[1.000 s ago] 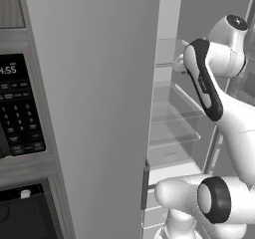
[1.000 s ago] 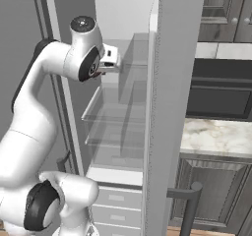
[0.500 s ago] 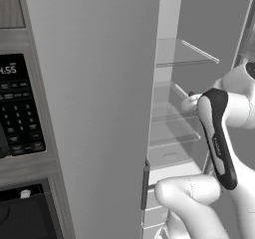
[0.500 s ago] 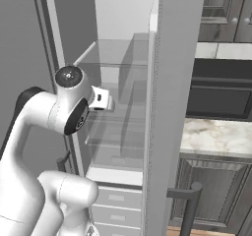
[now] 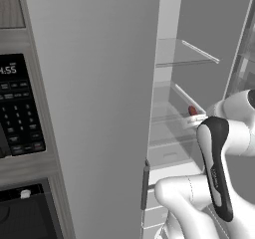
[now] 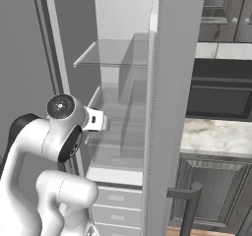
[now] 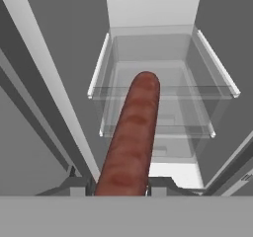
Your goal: Retrieve the sausage and cheese from the fridge and place them on the cutting board on the counter.
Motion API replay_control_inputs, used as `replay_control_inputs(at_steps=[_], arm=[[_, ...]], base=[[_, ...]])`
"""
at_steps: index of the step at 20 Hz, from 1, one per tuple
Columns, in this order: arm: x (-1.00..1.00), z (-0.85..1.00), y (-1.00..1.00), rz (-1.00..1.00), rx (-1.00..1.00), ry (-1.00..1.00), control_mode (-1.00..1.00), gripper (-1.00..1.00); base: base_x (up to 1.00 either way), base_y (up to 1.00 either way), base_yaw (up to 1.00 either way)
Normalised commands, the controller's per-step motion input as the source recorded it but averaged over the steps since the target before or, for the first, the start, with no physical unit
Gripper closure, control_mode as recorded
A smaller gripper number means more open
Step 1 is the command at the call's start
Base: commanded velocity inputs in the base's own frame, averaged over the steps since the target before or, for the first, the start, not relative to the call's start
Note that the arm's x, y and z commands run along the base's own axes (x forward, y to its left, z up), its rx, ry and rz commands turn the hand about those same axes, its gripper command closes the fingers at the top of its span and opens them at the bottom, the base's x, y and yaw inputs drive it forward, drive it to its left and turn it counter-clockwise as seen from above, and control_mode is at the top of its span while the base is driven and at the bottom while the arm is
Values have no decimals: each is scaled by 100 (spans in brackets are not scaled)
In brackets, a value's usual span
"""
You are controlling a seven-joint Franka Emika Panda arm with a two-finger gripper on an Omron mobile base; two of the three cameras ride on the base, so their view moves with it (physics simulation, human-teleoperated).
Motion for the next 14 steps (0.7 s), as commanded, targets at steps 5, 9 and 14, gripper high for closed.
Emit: replay_control_inputs(at_steps=[5,9,14], arm=[[0,0,0,0,0,0,-100,100],[0,0,0,0,0,0,100,100],[0,0,0,0,0,0,100,100]], base=[[0,0,0],[0,0,0],[0,0,0]])
